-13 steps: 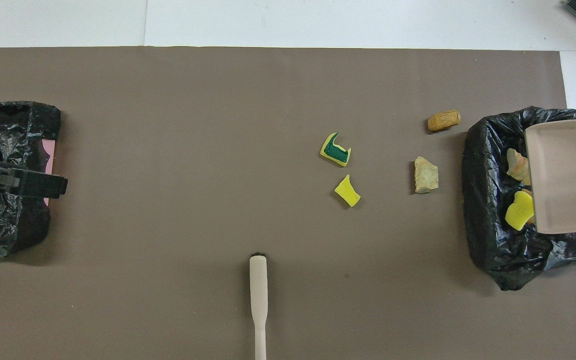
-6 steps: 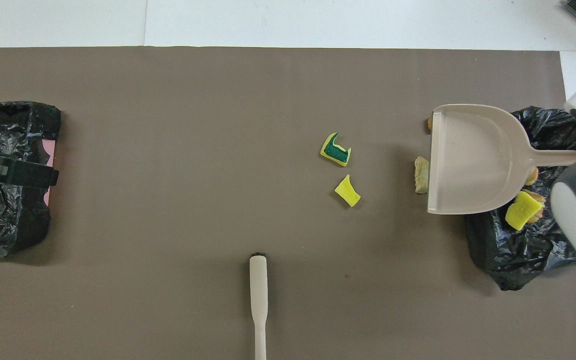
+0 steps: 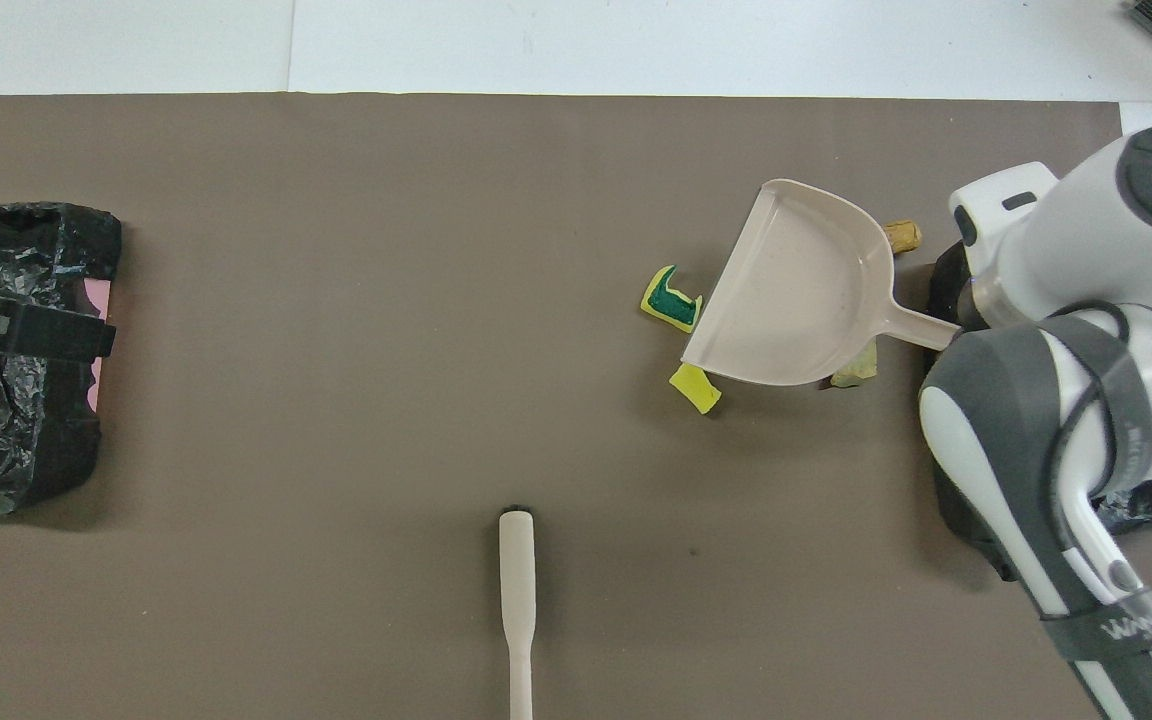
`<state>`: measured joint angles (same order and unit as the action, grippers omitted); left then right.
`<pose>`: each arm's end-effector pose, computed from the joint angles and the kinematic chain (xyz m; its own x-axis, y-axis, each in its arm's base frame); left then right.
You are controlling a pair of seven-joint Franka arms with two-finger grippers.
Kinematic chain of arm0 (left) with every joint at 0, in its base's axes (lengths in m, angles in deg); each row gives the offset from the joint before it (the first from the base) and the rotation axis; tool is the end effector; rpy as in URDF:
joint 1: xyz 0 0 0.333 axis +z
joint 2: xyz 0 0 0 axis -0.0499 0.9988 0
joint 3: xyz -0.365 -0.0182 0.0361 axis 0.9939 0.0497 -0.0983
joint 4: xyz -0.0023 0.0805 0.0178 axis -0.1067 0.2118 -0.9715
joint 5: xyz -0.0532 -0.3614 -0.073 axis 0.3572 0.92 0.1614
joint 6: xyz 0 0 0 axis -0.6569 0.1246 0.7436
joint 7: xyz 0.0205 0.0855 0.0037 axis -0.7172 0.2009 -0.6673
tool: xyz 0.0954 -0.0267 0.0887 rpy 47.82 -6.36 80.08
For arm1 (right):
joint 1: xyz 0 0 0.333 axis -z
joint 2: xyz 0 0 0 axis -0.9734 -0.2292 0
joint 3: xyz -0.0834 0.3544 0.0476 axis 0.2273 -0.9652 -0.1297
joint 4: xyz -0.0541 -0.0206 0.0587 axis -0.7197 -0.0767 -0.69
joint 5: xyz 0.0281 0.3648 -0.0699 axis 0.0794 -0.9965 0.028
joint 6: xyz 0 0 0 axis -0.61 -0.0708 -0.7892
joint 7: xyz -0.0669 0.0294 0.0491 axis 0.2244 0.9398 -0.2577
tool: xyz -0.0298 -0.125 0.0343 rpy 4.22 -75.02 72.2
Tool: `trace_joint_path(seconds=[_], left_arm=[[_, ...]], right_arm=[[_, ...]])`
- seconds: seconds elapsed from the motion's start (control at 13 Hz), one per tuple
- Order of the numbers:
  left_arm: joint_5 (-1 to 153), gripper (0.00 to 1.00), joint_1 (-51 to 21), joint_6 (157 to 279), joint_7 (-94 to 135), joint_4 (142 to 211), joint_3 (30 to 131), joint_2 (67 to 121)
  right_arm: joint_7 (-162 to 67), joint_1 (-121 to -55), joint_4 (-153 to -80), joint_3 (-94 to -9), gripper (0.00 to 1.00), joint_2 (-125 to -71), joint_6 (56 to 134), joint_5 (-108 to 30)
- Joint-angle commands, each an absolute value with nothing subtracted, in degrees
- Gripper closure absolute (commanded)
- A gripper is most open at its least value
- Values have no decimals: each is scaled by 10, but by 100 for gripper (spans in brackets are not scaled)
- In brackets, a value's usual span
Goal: Sweep and dump trash in bin
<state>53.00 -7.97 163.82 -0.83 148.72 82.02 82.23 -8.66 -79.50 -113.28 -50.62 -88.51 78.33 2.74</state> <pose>0.5012 -0.0906 0.7271 0.9577 -0.2740 0.0878 -0.2765 -0.9608 0.0179 0.5621 0.0665 0.5248 0.5054 0.8387 -0.2030 0.8599 -0.5089 0.0383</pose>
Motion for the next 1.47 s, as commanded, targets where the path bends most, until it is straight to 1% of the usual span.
trace_joint_path(seconds=[0.0, 0.31, 0.54, 0.69, 0.85, 1.08, 1.24, 1.39], left_arm=[[521, 0, -75, 1615, -11, 1476, 823, 823], [521, 0, -75, 1616, -11, 1480, 820, 819], [521, 0, -75, 1616, -11, 1481, 820, 818], [521, 0, -75, 1616, -11, 1481, 820, 818], [521, 0, -75, 1616, -11, 1480, 820, 818], [521, 0, -75, 1616, -11, 1481, 820, 818], [521, 0, -75, 1616, -11, 1481, 820, 818], [521, 0, -75, 1616, -11, 1481, 820, 818]], right_arm=[[-203, -835, -1129, -507, 100, -901, 793, -18], [-412, -908, -1121, -507, 100, -924, 842, -60], [-601, -974, -1114, -507, 100, -955, 891, -66], [-718, -1008, -1090, -507, 100, -986, 913, -82], [-830, -1044, -1056, -506, 100, -1032, 933, -79], [-919, -1070, -1027, -506, 100, -1087, 967, -74], [-941, -1076, -1026, -506, 100, -1108, 978, -78], [-983, -1081, -1026, -506, 100, -1117, 1004, -82]])
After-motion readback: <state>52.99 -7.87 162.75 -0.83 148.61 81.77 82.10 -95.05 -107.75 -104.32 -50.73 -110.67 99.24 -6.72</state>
